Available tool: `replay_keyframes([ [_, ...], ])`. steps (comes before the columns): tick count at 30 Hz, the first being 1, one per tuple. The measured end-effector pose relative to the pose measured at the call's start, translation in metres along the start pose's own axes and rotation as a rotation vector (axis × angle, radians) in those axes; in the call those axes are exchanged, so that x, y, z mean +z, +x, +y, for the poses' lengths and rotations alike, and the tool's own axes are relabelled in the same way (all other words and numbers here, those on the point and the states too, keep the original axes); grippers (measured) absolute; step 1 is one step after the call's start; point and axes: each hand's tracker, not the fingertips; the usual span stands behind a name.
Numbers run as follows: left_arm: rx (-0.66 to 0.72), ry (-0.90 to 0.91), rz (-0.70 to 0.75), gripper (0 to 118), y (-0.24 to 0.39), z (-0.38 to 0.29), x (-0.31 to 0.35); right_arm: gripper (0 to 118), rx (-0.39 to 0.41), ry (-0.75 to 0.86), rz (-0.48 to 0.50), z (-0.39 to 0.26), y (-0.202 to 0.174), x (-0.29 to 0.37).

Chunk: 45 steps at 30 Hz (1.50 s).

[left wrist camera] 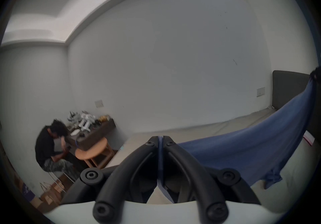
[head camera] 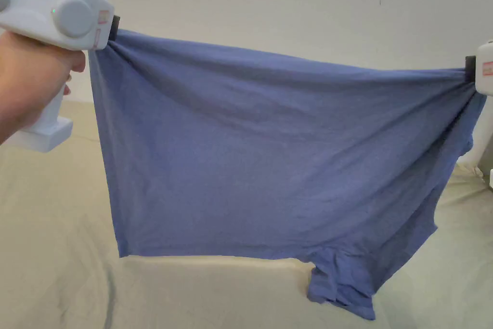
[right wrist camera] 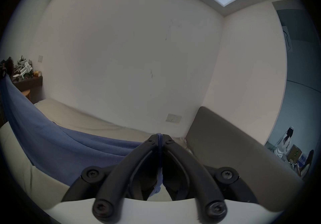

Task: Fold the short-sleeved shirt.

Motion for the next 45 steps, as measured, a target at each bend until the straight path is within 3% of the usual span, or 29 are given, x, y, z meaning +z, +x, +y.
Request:
replay_keyframes([
  [6,-0.029,-0.078,-0.045,1,0.015,-0.087,0.002,5,0.011,-0.117,0.093,-0.091,-0.015,0.008],
  [9,-0.021,-0.145,-0.078,1,0.013,-0.143,0.019,5,0.077,-0.177,0.125,-0.139,-0.026,0.031],
  [15,-0.038,-0.353,-0.14,1,0.036,-0.269,0.105,5,0.17,-0.31,0.216,-0.246,-0.048,0.11],
  [20,-0.155,-0.481,-0.185,1,0.051,-0.367,0.186,5,0.261,-0.466,0.322,-0.347,-0.066,0.199],
  [24,-0.232,-0.614,-0.238,1,0.048,-0.434,0.23,5,0.147,-0.613,0.365,-0.406,-0.07,0.254],
  [28,-0.2,-0.664,-0.219,1,0.046,-0.467,0.263,5,0.04,-0.729,0.363,-0.44,-0.066,0.3],
  [32,-0.227,-0.676,-0.21,1,0.034,-0.474,0.289,5,0.062,-0.778,0.335,-0.464,-0.05,0.336],
  [35,-0.221,-0.695,-0.217,1,0.016,-0.476,0.304,5,0.023,-0.82,0.344,-0.465,-0.03,0.353],
  [40,-0.282,-0.771,-0.278,1,0.007,-0.48,0.33,5,0.038,-0.908,0.385,-0.449,-0.015,0.375],
  [45,-0.419,-0.841,-0.325,1,0.02,-0.494,0.342,5,0.11,-1.016,0.424,-0.464,-0.022,0.372],
])
